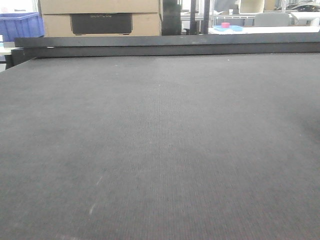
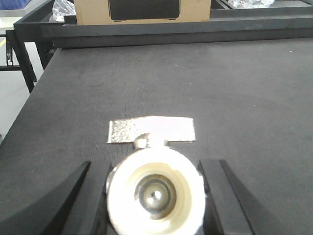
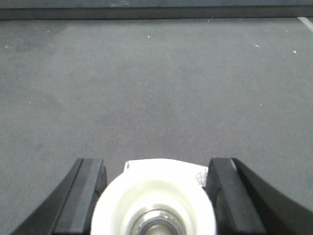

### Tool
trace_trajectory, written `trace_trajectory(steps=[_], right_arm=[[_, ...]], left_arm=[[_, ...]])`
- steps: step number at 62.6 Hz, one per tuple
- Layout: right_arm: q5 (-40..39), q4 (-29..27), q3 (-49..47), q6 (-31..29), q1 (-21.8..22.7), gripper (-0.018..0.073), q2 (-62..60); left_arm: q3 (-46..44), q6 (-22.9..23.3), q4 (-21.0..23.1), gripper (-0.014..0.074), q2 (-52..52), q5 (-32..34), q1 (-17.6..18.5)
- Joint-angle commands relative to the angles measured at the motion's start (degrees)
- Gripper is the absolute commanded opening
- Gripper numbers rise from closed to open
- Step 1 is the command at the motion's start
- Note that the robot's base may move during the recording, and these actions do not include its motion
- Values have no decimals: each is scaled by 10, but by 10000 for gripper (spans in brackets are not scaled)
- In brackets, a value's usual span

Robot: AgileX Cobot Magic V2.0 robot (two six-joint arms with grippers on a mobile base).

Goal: Place valve from conveyor to right shelf box
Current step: 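Drive the base away from the conveyor toward the steel shelf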

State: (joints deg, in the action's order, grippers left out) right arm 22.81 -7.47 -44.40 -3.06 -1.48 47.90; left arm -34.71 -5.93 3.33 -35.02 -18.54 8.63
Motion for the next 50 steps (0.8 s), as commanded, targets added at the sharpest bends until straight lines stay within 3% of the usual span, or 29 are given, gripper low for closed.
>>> trace_trajectory(steps=[1,50], right_arm=[[-44,2,-12,0,2,-166,-6],[-44,2,-12,0,2,-166,-6]], left_arm=[[-4,0,5,-111,4,35,5],[-4,0,5,-111,4,35,5]])
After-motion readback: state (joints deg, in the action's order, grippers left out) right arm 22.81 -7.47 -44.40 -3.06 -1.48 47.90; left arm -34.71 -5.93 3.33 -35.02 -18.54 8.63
